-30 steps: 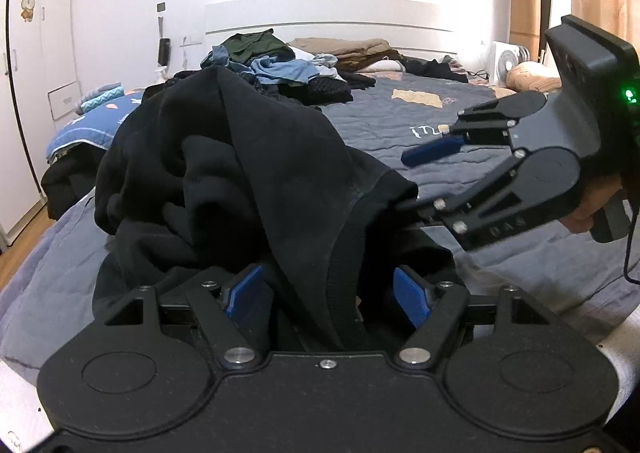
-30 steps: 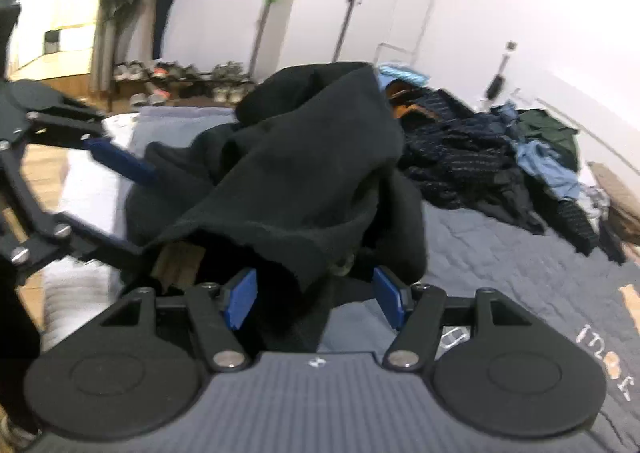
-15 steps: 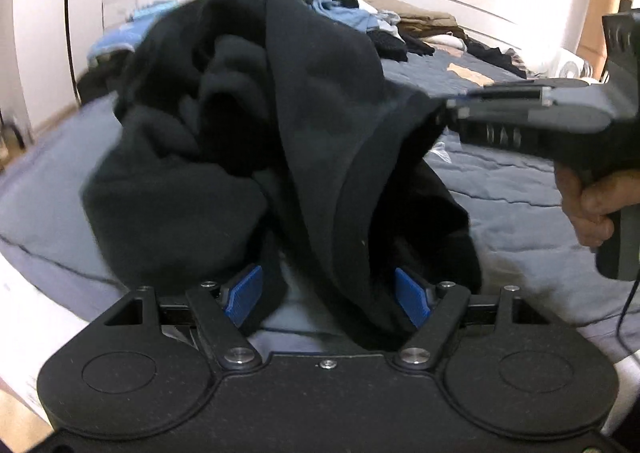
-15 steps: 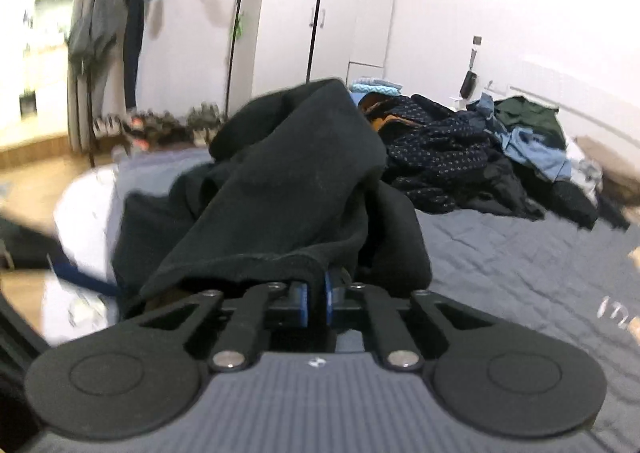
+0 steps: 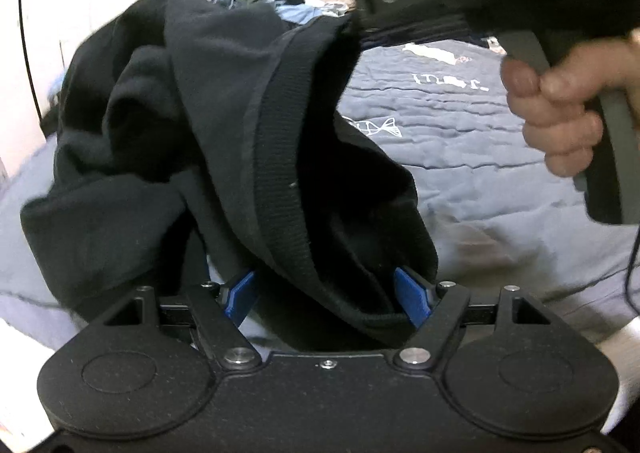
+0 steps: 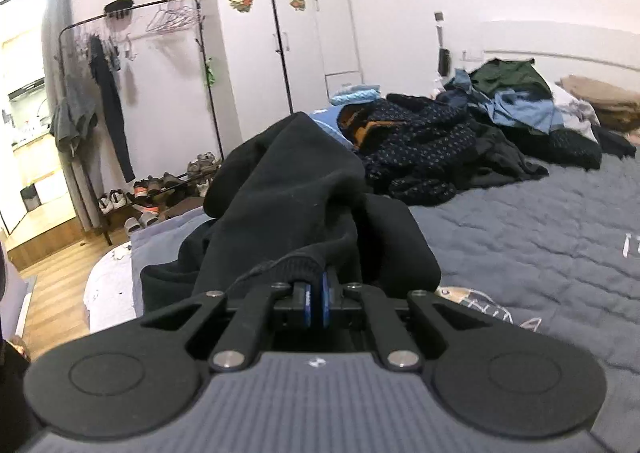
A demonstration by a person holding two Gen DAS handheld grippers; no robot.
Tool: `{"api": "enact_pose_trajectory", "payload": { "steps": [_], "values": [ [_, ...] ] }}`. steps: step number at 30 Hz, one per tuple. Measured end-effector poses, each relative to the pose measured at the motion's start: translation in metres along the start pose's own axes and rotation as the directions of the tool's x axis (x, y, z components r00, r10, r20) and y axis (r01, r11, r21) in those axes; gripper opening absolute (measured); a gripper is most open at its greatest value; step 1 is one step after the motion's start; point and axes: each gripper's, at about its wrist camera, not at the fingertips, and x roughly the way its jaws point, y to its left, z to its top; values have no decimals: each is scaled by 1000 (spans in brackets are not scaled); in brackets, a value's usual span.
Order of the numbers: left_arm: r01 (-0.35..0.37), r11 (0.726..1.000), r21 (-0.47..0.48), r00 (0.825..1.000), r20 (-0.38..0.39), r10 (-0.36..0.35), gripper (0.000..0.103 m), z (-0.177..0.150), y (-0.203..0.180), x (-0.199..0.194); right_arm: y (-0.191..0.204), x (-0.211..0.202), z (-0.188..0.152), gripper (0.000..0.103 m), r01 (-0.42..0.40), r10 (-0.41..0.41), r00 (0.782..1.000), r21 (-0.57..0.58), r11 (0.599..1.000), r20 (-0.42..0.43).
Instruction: Fold clothes
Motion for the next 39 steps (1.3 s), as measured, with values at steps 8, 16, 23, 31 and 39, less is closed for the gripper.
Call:
{"api": "enact_pose_trajectory", "payload": {
  "steps": [8,16,23,31,39],
  "values": [
    [-32,996,78,999,0,32,72,-10,-22,1,-5,0,2,5,13,-11,1000,63,998,-26],
    [-112,986,123,993,40,108,86,-19,-27,-6,-9,-1,4,5,13,-10,1000,104,995,-29],
    [-98,973,207,992,94,80,90,-23,-32,-24,-19,-1,4,5,17,-12,999,147,989,-37],
    [-131,913,386,988,129,87,98,-38,-57,-17,-25,-3,5,5,23,-17,999,184,983,-33],
    [-156,897,415,985,128,112,54,-35,-63,5,-27,-10,9,5,8,-8,1000,223,975,-3]
  ]
}}
